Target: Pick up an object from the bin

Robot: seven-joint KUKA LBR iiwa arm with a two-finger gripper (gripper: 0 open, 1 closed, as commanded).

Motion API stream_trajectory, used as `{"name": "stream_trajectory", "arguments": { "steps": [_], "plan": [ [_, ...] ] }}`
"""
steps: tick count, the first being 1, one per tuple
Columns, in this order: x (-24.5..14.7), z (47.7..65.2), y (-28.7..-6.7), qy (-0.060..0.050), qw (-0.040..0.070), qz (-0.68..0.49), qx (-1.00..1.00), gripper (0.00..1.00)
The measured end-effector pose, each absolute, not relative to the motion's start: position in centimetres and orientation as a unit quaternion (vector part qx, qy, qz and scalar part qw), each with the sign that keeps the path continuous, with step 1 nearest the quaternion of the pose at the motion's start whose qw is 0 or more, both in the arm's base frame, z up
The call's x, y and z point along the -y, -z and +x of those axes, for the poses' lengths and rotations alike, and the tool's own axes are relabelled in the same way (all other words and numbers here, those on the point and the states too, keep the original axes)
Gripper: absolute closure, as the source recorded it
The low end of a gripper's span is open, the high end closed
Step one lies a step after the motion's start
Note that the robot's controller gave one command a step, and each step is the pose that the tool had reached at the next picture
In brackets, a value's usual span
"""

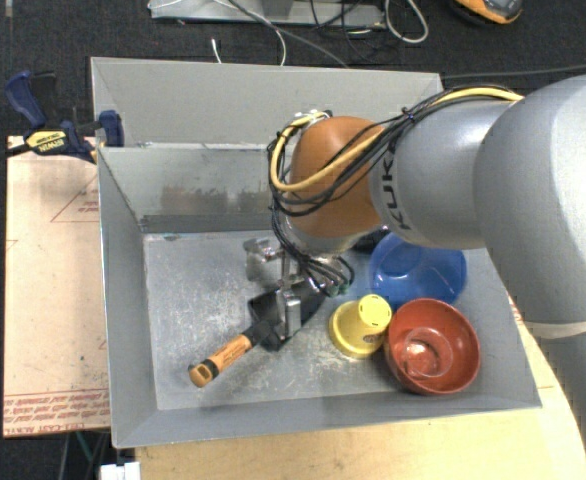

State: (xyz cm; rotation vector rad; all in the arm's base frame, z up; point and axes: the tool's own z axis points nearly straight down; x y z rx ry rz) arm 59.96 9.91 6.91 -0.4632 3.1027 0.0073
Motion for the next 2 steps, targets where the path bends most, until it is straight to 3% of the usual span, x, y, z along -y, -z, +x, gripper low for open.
{"name": "stream_trajectory", "arguments": {
  "steps": [1, 2],
  "plan": [
    [-9.95, 59.86, -7.05, -0.002, 0.004, -0.156, -0.988, 0.00],
    [-9.92, 60.15, -7.14, -0.003, 0.005, -0.147, -0.989, 1.00]
  ]
}}
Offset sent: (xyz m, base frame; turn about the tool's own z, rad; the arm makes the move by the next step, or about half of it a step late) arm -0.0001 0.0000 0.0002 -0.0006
